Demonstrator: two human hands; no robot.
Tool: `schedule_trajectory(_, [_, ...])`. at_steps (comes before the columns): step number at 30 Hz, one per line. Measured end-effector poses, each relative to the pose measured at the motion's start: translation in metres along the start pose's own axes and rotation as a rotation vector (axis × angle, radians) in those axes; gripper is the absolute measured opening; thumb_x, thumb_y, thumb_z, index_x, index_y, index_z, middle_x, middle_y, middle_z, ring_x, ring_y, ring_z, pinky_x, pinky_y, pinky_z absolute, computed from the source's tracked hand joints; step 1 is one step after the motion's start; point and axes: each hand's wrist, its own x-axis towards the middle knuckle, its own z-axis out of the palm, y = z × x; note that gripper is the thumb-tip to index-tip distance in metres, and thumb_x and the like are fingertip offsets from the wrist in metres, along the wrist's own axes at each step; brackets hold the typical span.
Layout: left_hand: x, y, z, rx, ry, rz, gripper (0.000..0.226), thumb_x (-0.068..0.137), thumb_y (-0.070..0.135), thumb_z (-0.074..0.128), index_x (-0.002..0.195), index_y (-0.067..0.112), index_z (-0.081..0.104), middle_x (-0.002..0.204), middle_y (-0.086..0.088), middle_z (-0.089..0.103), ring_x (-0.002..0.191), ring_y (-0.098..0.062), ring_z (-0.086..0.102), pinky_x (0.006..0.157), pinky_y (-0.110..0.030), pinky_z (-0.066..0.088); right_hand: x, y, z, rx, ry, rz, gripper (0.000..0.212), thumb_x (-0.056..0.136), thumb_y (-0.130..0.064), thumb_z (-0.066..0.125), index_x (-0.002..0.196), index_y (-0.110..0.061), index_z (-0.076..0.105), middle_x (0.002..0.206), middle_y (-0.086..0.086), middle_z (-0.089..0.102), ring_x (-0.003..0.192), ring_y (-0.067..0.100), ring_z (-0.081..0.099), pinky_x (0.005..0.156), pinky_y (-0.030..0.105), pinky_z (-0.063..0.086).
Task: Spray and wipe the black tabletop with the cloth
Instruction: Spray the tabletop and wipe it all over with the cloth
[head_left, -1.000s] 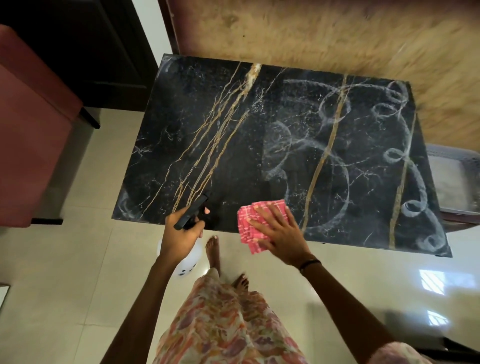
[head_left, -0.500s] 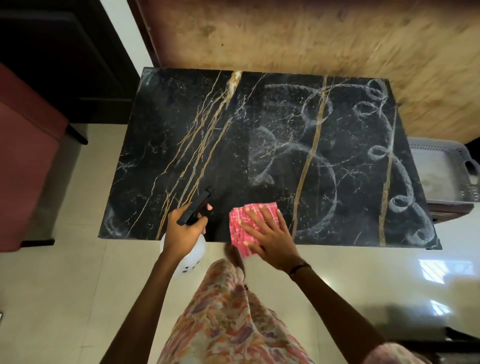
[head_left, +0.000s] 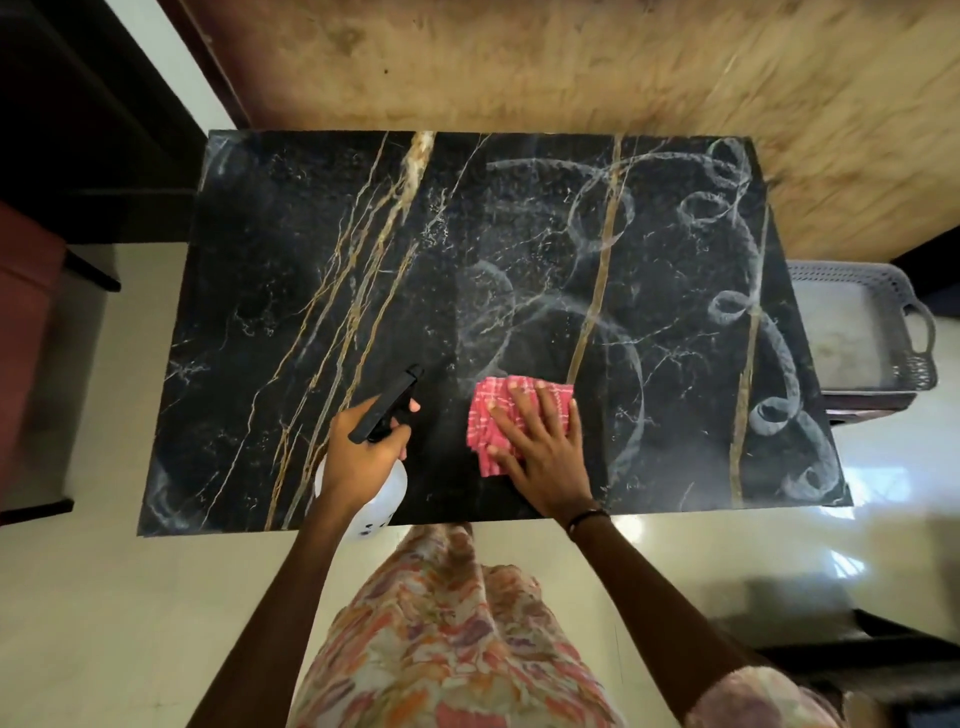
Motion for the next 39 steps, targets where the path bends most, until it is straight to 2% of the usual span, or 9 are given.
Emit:
schedule_trajectory(5, [0.019,0.014,0.014,-0.057,-0.047,0.052,0.037,0.081,-0.017,0.051,0.084,0.016,0.066,0.052,-0.013,0.049,0.040,-0.007,0.050,0.049,-0.010,0.042,-0.068,0.029,0.013,-0.048,-0.002,-0.177,0.060,0.097,-0.060,0.029,0.150,-0.037,0.018,0.160,0.000,0.013,0.147,0.030,0.009,0.115,0.060,0.010])
schedule_trajectory(12, [0.033,0.020,0.021,-0.074,-0.052,0.070,0.037,0.081,-0.019,0.050,0.084,0.015,0.066,0.052,-0.010,0.049,0.040,-0.006,0.050,0.049,-0.010,0.043,-0.056,0.098,-0.010,-0.004,-0.034,0.142,0.060,0.097,-0.060,0.018,0.151,-0.035,0.013,0.159,0.005,0.019,0.147,0.031,0.009,0.110,0.063,0.021])
schedule_trajectory(16, [0.039,0.023,0.023,-0.094,-0.043,0.067,0.038,0.080,-0.019,0.050,0.083,0.015,0.066,0.054,-0.011,0.049,0.040,-0.006,0.049,0.048,-0.010,0.042,0.009,0.068,-0.018,0.022,-0.004,0.235,0.060,0.095,-0.061,0.019,0.150,-0.037,0.018,0.160,0.001,0.012,0.147,0.032,0.006,0.114,0.062,0.005])
schedule_trajectory(21, [0.049,0.024,0.029,-0.054,-0.005,0.043,0.039,0.079,-0.017,0.053,0.073,0.020,0.065,0.054,-0.014,0.053,0.045,-0.008,0.054,0.052,-0.011,0.046,0.027,0.011,-0.006,0.019,-0.011,-0.030,0.055,0.097,-0.056,0.026,0.149,-0.038,0.023,0.160,0.000,0.017,0.147,0.031,0.006,0.113,0.063,0.008])
schedule_trajectory(23, [0.053,0.024,0.032,-0.037,0.040,0.021,0.040,0.079,-0.016,0.054,0.065,0.020,0.062,0.053,-0.014,0.053,0.045,-0.007,0.054,0.054,-0.009,0.046,0.008,0.021,-0.001,0.007,-0.012,-0.174,0.056,0.096,-0.055,0.034,0.149,-0.038,0.023,0.160,-0.002,0.017,0.147,0.031,0.010,0.114,0.062,0.010])
schedule_trajectory(25, [0.057,0.029,0.035,-0.073,0.057,-0.008,0.032,0.080,-0.016,0.053,0.075,0.013,0.066,0.054,-0.012,0.052,0.044,-0.006,0.053,0.054,-0.010,0.046,-0.008,0.050,-0.002,-0.039,-0.005,-0.263,0.058,0.096,-0.057,0.034,0.150,-0.038,0.021,0.160,-0.002,0.017,0.147,0.030,0.013,0.114,0.060,0.013])
schedule_trajectory(31, [0.069,0.035,0.039,-0.110,0.088,-0.016,0.034,0.081,-0.018,0.050,0.088,0.011,0.066,0.054,-0.009,0.052,0.045,-0.004,0.052,0.057,-0.010,0.048,0.029,0.109,-0.025,-0.017,-0.038,-0.111,0.056,0.098,-0.059,0.019,0.150,-0.039,0.019,0.160,-0.001,0.015,0.148,0.031,0.008,0.111,0.063,0.018])
schedule_trajectory(35, [0.075,0.034,0.041,-0.124,0.094,-0.050,0.038,0.080,-0.017,0.050,0.081,0.017,0.066,0.043,0.003,0.053,0.038,-0.004,0.047,0.049,-0.009,0.041,0.095,0.070,-0.034,0.024,-0.012,0.045,0.057,0.096,-0.061,0.019,0.148,-0.037,0.024,0.158,0.001,0.013,0.145,0.034,0.011,0.113,0.065,0.007])
schedule_trajectory(39, [0.079,0.031,0.042,-0.103,0.130,-0.103,0.038,0.077,-0.016,0.053,0.054,0.014,0.056,0.040,0.003,0.051,0.036,-0.005,0.045,0.051,-0.020,0.040,0.117,0.016,-0.029,0.026,-0.025,-0.113,0.056,0.095,-0.057,0.020,0.145,-0.035,0.034,0.157,0.003,0.025,0.144,0.035,0.017,0.111,0.068,0.013])
